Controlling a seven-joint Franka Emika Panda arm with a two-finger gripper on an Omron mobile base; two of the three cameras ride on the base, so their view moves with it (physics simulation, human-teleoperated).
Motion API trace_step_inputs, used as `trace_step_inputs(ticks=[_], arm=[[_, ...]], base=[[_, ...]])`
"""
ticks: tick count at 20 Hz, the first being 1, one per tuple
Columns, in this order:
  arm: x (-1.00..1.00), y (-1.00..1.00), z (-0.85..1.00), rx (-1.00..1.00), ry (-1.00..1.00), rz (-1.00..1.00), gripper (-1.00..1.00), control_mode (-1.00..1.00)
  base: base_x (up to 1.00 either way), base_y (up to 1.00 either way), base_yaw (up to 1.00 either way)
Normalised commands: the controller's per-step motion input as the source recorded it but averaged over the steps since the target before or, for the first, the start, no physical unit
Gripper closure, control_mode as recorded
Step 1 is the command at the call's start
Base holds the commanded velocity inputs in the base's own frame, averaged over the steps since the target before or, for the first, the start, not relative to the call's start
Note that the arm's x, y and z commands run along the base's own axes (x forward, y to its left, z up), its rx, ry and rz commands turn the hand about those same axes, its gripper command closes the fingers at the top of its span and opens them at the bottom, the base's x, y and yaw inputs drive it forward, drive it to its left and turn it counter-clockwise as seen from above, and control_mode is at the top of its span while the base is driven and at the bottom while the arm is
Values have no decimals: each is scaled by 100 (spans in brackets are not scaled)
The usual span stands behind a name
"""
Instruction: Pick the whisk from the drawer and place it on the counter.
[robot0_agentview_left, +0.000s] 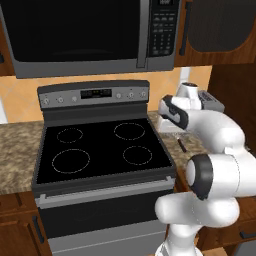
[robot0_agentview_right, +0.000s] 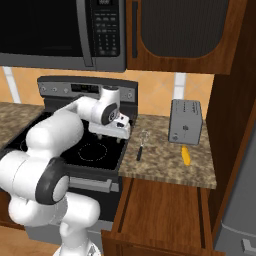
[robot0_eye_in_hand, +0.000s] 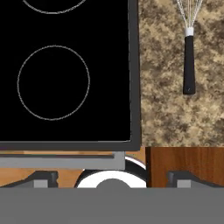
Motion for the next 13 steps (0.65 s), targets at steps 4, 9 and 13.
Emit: trace_step_inputs(ticks=[4,9,13], arm=[[-82,97,93,-3,0,0,-100,-100],[-100,56,87,0,0,1,-100,-100],[-87,25,84,0,-10,0,-100,-100]], base=[[0,0,0],[0,0,0],[0,0,0]])
